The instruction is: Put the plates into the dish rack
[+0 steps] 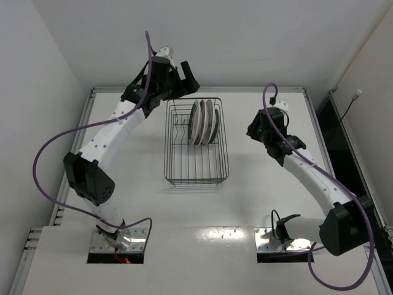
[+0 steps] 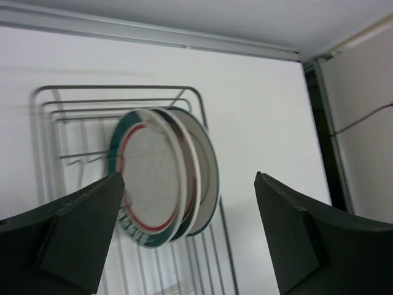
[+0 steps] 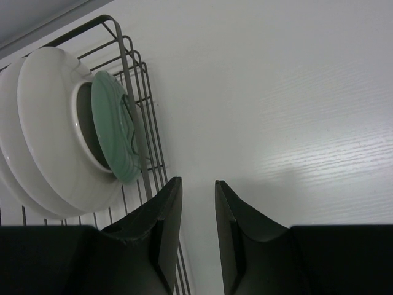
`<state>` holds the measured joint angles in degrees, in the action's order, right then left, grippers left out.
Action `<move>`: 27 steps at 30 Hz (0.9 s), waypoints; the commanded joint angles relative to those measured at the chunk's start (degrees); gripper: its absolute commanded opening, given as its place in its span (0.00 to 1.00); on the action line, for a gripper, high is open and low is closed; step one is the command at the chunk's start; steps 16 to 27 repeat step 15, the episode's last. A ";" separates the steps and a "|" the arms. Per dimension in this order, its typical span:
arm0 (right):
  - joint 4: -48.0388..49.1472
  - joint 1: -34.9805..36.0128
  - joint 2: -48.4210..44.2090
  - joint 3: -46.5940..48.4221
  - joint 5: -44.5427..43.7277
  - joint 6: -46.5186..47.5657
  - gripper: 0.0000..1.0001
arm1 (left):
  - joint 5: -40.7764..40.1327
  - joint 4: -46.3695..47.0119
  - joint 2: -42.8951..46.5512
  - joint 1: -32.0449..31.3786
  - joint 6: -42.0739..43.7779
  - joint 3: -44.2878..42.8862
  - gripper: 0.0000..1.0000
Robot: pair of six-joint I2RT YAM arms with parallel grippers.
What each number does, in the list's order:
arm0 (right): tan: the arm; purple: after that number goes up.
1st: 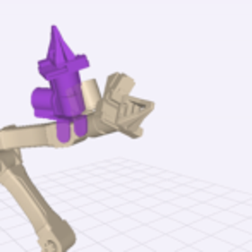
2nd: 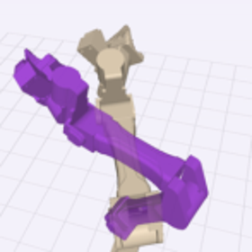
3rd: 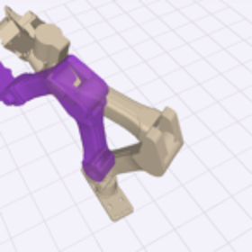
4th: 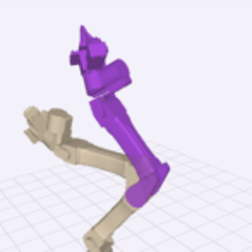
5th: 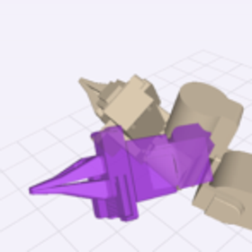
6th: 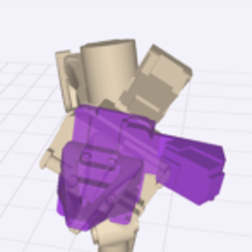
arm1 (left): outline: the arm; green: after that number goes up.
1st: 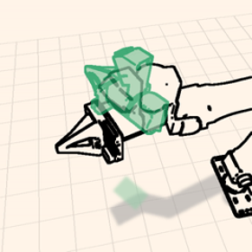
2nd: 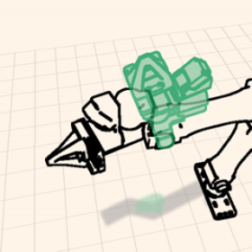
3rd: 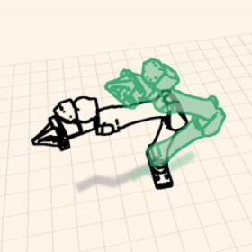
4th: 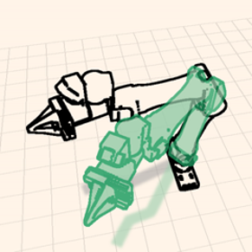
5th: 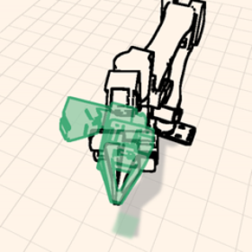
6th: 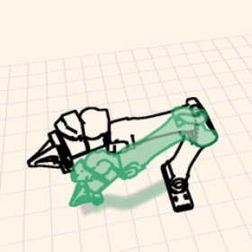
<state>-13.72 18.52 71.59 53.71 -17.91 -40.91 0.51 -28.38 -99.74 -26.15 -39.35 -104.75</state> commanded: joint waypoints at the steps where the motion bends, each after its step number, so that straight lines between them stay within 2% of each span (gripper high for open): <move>1: 2.38 0.28 -1.54 0.43 0.07 0.48 0.25 | -15.02 -9.32 8.13 -3.46 5.59 -1.88 0.86; 2: 2.38 0.28 -2.24 0.43 0.07 -0.05 0.27 | -19.71 -7.76 12.08 -4.60 7.00 1.53 0.86; 3: 2.38 0.28 -2.25 0.43 -1.15 -0.05 0.28 | -24.46 -2.43 16.55 -5.57 8.40 5.92 0.87; 4: 0.64 0.28 -3.81 0.43 -2.99 -1.44 0.31 | -32.08 0.66 26.17 -6.19 11.11 16.58 0.87; 5: -0.08 0.81 -4.61 -0.09 -5.88 -4.16 0.32 | -35.46 6.96 30.97 -6.80 12.97 22.42 0.88; 6: -0.08 0.81 -5.58 -0.80 -5.91 -4.18 0.34 | -38.45 9.46 35.45 -6.81 14.99 28.23 0.88; 7: 1.31 0.81 -7.33 -1.67 -5.91 -4.18 0.37 | -40.83 10.88 42.89 -6.81 17.18 38.20 0.92; 10: 7.11 0.81 -9.27 -5.54 -3.45 -3.57 0.41 | -42.09 10.81 51.72 -4.88 19.14 51.17 0.94; 13: 5.64 1.42 -9.28 -5.55 -3.70 -4.88 0.39 | -43.40 7.12 55.70 -4.26 16.00 58.66 0.94; 15: 5.10 3.44 -10.15 -5.55 -6.95 -5.41 0.39 | -45.76 5.19 58.60 -5.48 13.43 61.76 0.94; 27: 5.10 3.44 -10.15 -5.55 -6.95 -5.41 0.39 | -45.76 5.19 58.60 -5.48 13.43 61.76 0.94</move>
